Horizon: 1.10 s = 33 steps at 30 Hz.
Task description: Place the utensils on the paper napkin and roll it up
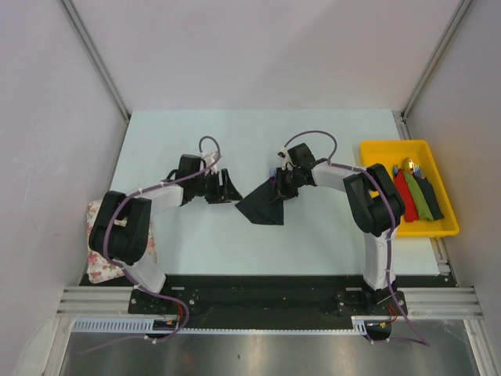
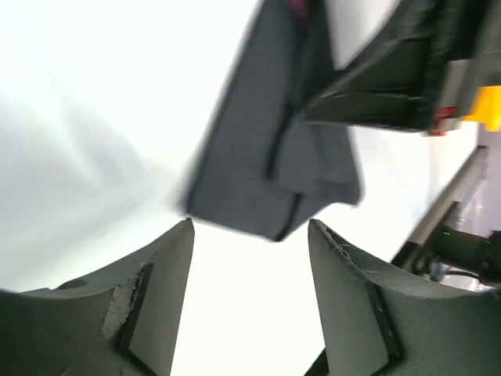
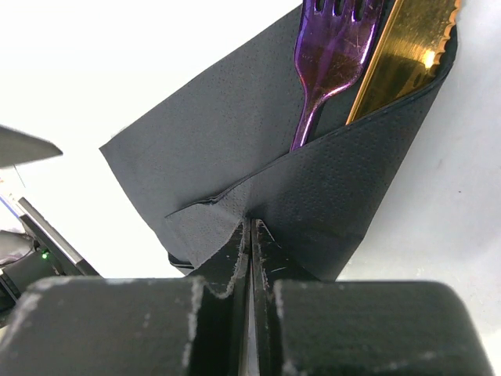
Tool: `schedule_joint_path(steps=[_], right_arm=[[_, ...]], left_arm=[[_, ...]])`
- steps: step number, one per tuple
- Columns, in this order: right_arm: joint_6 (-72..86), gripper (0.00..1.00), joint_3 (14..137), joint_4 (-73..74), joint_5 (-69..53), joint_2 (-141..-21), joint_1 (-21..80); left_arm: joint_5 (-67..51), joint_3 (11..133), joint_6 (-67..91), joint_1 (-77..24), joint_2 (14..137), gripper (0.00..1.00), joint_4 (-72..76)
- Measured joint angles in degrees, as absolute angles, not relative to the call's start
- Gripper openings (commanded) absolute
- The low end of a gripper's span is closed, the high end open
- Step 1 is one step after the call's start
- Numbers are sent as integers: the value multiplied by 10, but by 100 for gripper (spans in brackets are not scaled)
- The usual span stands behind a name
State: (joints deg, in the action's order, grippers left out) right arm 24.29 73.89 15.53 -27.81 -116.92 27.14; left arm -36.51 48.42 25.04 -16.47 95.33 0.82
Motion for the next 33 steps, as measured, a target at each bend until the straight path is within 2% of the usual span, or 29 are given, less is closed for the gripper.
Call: schedule_joint_path(steps=[6, 15, 24, 33], right_arm=[[243, 1, 738, 155, -279, -1169, 271], [244, 0, 737, 152, -285, -1171, 269], [244, 0, 737, 149, -298, -1174, 264], [248, 0, 737, 147, -305, -1176, 262]], left_arm=[[-357, 468, 229, -148, 978, 65, -22], [-430, 495, 258, -186, 1054, 60, 67], [-460, 515, 288, -226, 1090, 66, 130], [-447, 595, 262, -227, 1142, 66, 126]])
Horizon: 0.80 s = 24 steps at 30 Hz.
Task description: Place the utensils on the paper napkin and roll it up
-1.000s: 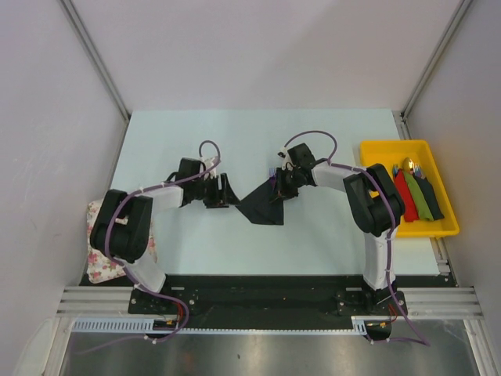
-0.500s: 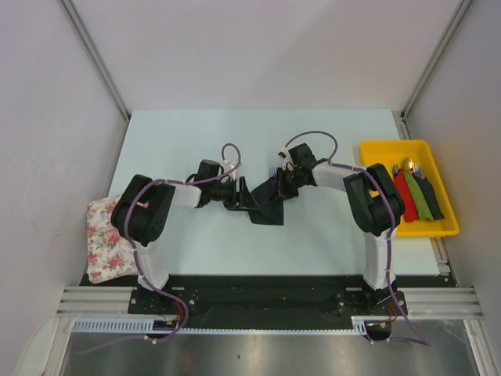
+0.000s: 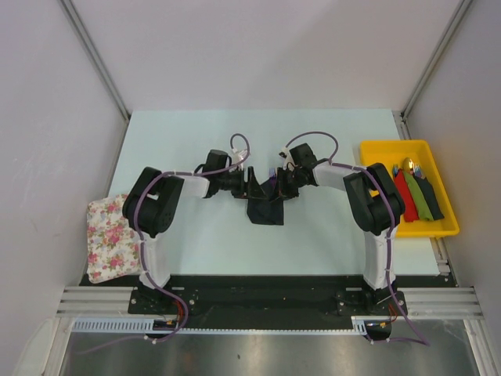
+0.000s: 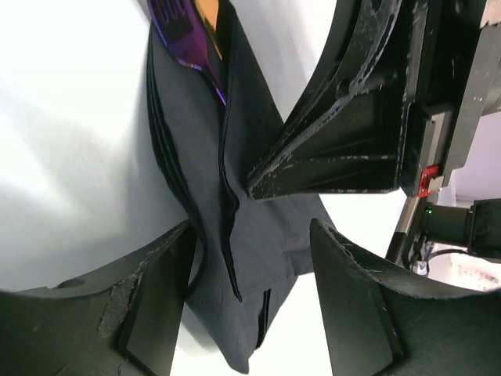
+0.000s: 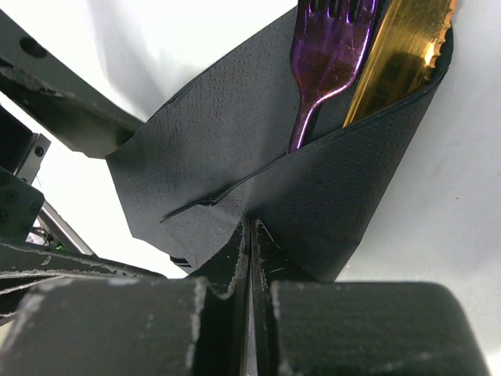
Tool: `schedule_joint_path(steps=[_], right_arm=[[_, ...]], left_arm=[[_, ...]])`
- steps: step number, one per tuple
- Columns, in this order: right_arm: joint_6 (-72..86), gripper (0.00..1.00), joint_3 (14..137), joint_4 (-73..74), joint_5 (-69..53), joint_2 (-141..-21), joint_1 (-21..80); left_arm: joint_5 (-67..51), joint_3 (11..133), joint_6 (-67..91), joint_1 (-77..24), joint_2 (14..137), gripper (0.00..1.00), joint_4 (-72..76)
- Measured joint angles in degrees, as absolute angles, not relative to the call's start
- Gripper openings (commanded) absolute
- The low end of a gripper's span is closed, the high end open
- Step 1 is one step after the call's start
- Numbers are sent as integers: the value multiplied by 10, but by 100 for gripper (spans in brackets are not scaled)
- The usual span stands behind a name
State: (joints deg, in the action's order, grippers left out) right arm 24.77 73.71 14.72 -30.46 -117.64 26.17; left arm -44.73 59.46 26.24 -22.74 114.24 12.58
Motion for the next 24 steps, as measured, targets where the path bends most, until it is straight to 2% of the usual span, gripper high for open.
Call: schedule_joint_path(steps=[7, 18, 20, 24], right_arm=[[250, 0, 737, 147, -305, -1177, 262], [255, 0, 737, 147, -305, -1178, 261], [255, 0, 737, 147, -305, -1178, 261], [257, 0, 737, 147, -305, -1178, 261]], left_arm=[[-468, 601, 243, -220, 1154, 59, 128], [-551, 490, 293, -171, 1114, 57, 168], [-557, 481, 313, -170, 1114, 52, 184], [-540, 477, 332, -171, 1114, 30, 190]])
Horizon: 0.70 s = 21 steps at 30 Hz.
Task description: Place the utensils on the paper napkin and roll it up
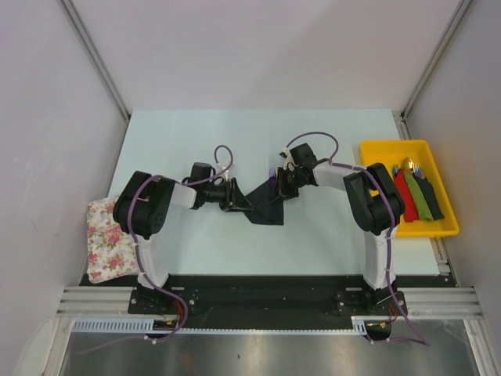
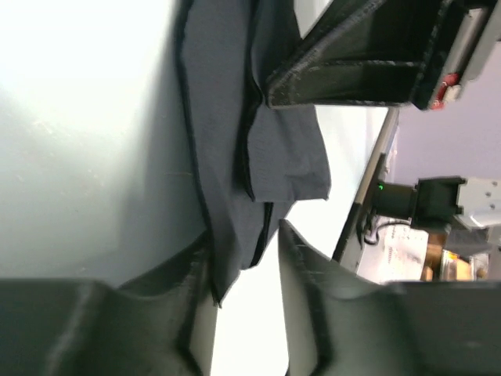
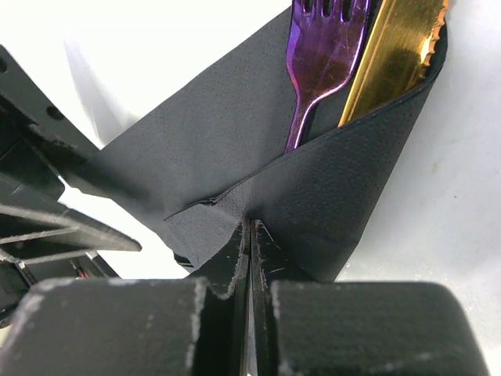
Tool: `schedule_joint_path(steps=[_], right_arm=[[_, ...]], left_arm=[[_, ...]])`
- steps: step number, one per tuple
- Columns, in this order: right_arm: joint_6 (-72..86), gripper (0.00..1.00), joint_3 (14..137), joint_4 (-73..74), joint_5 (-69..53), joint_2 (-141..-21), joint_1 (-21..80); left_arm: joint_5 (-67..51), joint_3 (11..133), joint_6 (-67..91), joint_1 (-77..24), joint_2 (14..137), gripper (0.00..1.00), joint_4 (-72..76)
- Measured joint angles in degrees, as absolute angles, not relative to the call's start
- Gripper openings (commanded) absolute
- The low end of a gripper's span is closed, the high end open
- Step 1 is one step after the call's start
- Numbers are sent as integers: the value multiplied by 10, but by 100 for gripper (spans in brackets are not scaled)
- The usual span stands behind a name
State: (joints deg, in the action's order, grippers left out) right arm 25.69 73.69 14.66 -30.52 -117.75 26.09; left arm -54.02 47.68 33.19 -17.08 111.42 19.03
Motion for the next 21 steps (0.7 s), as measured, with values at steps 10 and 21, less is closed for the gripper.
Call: schedule_joint_path(steps=[10, 21], right_arm=[[260, 0, 737, 146, -309, -1179, 260], [261, 0, 736, 145, -309, -1179, 260]], left_arm=[[-504, 485, 334, -220, 1097, 10, 173], [-475, 491, 377, -270, 1096, 9, 210]])
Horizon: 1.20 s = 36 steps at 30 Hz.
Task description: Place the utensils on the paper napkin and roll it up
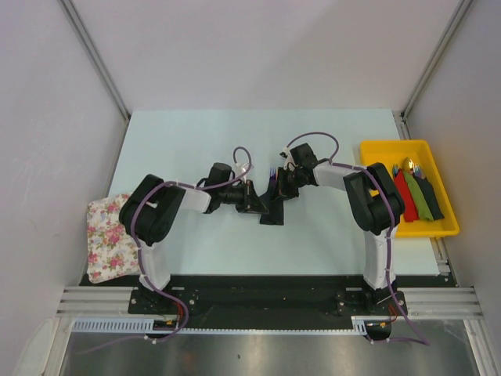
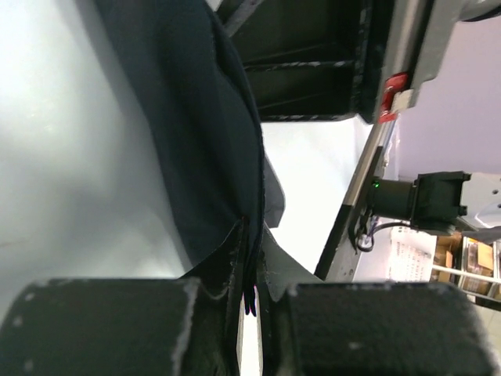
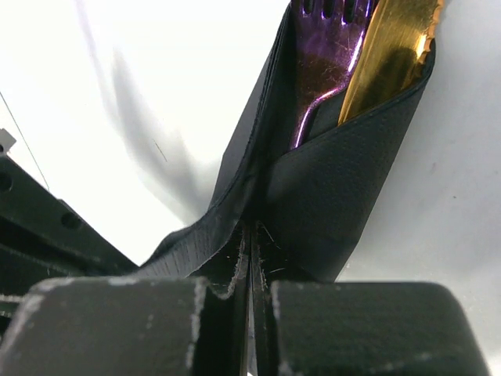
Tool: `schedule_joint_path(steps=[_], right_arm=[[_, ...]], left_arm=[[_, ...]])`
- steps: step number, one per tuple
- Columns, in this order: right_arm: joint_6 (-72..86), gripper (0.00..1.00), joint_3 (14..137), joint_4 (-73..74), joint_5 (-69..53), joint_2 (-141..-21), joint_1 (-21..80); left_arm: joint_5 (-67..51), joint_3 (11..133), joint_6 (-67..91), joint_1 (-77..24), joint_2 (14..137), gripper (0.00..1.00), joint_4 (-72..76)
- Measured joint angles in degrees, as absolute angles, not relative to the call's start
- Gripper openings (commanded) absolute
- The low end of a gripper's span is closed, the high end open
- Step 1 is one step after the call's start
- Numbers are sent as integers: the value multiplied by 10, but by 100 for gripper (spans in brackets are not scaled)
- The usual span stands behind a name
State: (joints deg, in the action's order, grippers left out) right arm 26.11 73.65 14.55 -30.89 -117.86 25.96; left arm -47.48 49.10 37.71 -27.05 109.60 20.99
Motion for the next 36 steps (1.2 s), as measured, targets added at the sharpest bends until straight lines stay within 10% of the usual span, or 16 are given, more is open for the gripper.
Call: schedule_joint_path(steps=[36], right_arm=[[314, 7, 668, 57, -448, -1151, 191]], left_arm=[[-442, 549, 389, -290, 1152, 0, 138]])
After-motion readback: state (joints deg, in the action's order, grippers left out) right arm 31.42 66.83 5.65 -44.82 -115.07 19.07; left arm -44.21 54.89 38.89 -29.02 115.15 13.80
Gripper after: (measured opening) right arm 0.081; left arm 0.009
